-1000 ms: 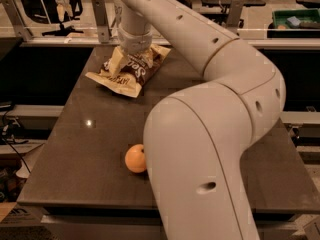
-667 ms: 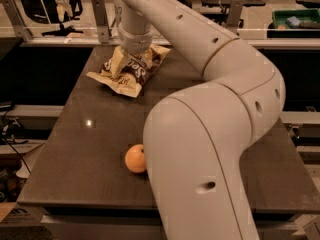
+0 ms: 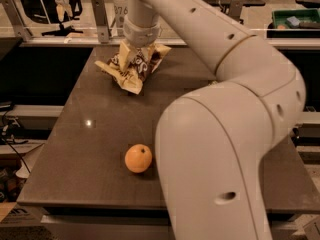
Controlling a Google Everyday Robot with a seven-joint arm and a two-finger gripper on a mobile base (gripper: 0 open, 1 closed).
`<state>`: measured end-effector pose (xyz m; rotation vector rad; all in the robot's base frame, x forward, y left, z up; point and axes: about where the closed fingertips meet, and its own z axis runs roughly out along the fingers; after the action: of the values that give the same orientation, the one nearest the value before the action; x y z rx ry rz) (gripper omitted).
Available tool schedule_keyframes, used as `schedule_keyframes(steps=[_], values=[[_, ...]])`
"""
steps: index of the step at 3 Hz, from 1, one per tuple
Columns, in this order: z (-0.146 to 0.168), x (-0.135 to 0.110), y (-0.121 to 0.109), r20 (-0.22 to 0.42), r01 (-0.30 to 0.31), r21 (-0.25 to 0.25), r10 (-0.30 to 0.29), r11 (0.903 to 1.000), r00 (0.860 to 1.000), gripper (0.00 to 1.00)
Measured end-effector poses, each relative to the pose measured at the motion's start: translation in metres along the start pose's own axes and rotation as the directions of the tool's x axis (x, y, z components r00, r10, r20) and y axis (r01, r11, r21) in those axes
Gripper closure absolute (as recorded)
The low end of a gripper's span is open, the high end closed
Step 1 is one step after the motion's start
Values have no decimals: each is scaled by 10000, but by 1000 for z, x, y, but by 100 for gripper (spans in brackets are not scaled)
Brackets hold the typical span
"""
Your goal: Pick brown chip bag
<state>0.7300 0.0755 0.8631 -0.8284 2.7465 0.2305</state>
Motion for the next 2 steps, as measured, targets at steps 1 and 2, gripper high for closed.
schedule_keyframes(steps=[1, 2], values=[[-35, 2, -13, 579, 281, 100, -287, 9996, 9979, 100], [-66, 5, -22, 1047, 575, 214, -594, 9981, 9927, 100]])
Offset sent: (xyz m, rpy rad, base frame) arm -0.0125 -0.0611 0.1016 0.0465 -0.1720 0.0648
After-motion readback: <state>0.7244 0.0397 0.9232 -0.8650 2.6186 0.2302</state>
